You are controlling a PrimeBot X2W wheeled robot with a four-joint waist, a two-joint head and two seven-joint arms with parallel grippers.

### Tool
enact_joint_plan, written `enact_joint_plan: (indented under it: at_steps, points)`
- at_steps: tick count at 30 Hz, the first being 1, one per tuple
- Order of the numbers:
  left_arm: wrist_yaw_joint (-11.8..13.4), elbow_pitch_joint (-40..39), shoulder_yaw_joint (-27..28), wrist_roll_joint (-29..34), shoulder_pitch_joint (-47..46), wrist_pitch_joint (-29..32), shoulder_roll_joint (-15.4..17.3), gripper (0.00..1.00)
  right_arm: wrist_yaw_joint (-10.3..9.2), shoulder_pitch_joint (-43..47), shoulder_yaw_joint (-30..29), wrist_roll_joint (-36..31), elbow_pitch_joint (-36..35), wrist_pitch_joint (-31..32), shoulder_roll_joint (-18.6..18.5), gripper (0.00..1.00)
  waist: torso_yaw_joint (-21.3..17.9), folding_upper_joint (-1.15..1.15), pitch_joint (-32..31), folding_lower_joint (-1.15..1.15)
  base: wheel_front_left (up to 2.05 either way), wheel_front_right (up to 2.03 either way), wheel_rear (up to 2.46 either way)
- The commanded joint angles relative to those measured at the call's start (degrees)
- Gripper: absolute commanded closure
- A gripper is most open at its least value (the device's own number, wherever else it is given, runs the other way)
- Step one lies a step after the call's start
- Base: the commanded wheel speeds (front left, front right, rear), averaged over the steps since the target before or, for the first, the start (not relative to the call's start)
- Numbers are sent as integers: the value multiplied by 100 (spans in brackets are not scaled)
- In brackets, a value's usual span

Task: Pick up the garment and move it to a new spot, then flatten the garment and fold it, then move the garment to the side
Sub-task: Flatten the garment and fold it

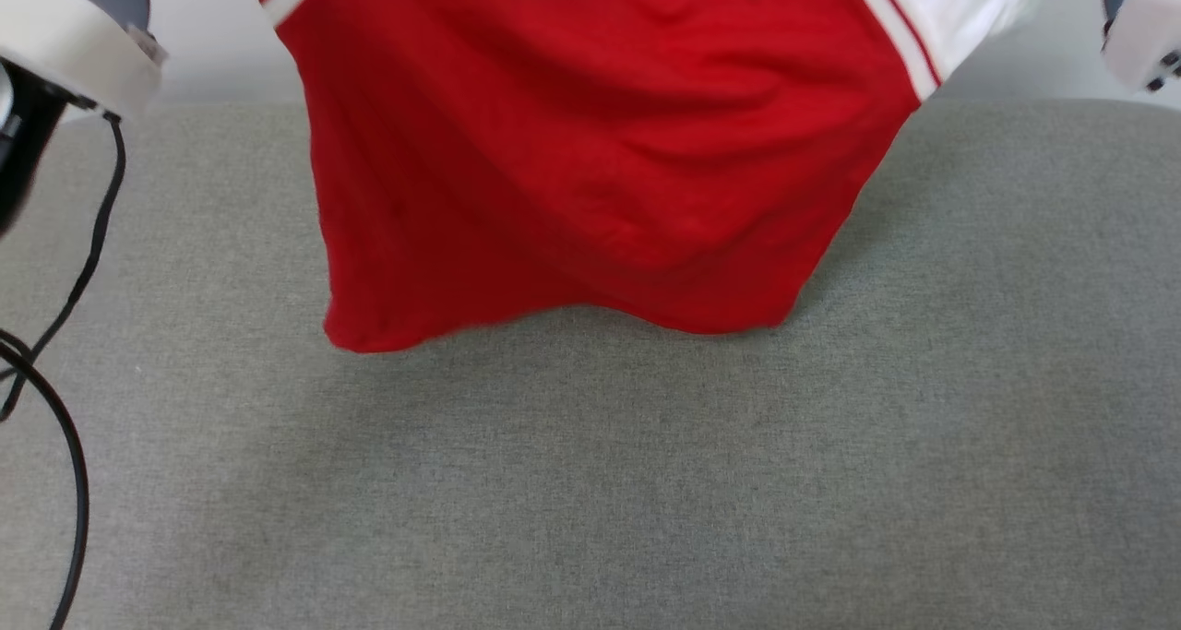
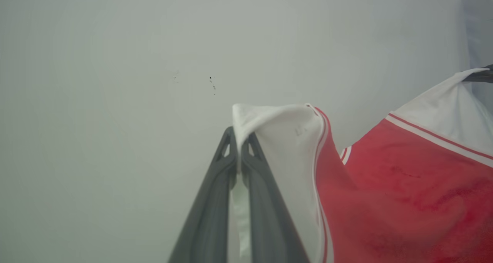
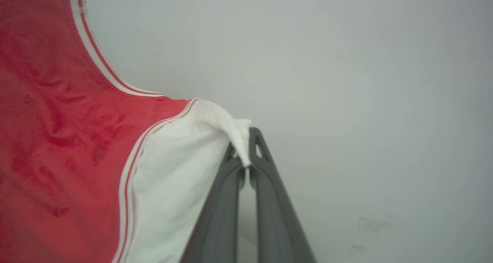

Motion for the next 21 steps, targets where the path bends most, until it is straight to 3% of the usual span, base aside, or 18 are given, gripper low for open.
enact_joint_plan:
  at_steps: [1, 10, 21]
  points:
    - [35, -44, 33, -16, -119, 55, 17, 100, -8, -83, -119, -67, -86, 49, 1, 100, -1, 0, 51, 0, 0, 0, 0]
    - [-122, 51, 178, -118, -795, 286, -135, 100, -8, -497, -834, -717, -623, 456, 126, 100, 8, 0, 623, 0, 0, 0, 0]
    - [-763, 1513, 269, 110, -2748, 321, -696, 100, -9, -2374, -1223, -1689, -281, 507, 561, 100, 40, 0, 1913, 0, 0, 0, 0]
